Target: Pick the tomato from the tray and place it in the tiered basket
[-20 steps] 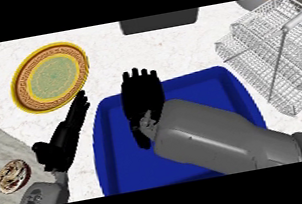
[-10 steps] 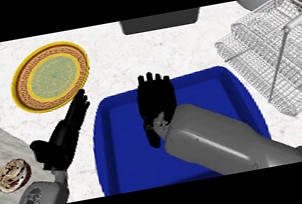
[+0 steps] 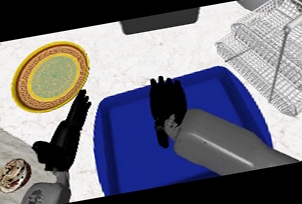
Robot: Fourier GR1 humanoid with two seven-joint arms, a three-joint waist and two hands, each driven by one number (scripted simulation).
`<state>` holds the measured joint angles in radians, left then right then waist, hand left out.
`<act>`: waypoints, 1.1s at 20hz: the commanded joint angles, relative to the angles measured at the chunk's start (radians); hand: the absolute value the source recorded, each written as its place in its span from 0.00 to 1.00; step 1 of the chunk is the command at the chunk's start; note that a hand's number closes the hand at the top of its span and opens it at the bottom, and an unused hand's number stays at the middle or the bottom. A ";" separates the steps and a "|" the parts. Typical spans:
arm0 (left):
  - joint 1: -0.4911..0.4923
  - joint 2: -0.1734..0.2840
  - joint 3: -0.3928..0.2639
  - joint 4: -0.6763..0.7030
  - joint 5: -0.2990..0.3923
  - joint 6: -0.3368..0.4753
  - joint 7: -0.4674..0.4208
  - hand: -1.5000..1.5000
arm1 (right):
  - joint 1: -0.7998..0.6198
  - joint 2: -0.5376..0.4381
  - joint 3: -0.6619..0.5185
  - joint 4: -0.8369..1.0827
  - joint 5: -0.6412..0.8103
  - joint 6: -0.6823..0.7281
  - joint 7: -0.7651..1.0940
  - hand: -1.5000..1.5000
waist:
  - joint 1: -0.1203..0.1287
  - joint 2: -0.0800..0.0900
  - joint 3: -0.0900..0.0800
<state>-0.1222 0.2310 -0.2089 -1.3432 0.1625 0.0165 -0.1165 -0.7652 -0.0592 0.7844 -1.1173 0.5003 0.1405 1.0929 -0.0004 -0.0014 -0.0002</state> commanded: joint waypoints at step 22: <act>0.027 -0.032 0.066 -0.026 -0.069 -0.073 0.013 0.50 | 0.022 0.058 -0.004 0.150 0.129 -0.195 -0.184 1.00 | 0.018 0.003 0.000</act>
<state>-0.1279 0.1896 -0.1475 -1.3471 0.1028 -0.0380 -0.0994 -0.7174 -0.0134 0.7481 -1.0180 0.6655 -0.0492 0.9043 0.0104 -0.0141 -0.0020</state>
